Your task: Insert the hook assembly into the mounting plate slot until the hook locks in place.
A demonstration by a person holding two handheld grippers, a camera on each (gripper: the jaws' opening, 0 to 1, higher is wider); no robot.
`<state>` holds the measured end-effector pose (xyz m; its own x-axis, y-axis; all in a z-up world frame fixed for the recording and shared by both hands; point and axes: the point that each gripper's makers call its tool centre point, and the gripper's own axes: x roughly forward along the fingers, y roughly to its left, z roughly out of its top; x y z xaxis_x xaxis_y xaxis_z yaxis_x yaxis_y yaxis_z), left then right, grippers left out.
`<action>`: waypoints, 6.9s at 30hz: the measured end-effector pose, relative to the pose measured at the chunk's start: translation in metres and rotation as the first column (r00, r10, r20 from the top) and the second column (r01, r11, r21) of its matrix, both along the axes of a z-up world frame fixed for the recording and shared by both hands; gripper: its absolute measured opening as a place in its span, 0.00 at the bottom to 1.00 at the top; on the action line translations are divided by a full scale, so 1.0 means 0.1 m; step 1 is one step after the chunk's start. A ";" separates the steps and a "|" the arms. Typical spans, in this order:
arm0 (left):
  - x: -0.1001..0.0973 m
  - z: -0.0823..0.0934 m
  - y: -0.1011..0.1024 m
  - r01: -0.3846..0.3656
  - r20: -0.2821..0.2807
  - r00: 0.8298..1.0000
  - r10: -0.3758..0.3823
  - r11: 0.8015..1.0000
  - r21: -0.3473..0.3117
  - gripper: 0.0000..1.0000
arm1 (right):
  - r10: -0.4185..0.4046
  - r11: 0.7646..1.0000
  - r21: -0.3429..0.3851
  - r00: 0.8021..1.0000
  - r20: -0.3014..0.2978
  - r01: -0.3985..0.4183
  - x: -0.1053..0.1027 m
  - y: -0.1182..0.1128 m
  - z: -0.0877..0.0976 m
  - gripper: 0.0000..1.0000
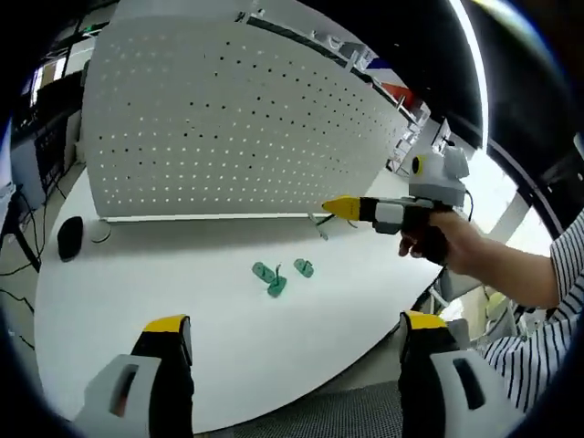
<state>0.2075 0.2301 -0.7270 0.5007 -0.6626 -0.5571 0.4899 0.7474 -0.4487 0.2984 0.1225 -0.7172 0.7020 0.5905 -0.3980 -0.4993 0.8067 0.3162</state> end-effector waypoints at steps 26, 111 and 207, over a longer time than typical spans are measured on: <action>0.23 0.41 -0.48 0.020 0.023 1.000 -0.017 0.991 -0.132 0.59 | -0.015 0.963 0.269 0.996 0.086 -0.009 -0.53 0.51 0.80 0.00; 0.30 0.91 -0.38 0.038 0.483 0.874 -0.045 0.999 0.024 0.01 | 0.053 0.957 0.270 0.979 0.198 -0.106 -0.72 0.74 1.04 0.01; 0.19 0.17 0.07 -0.034 0.234 0.971 0.039 0.999 -0.024 1.00 | -0.467 0.854 0.055 0.715 0.521 0.517 1.42 -0.20 1.33 0.00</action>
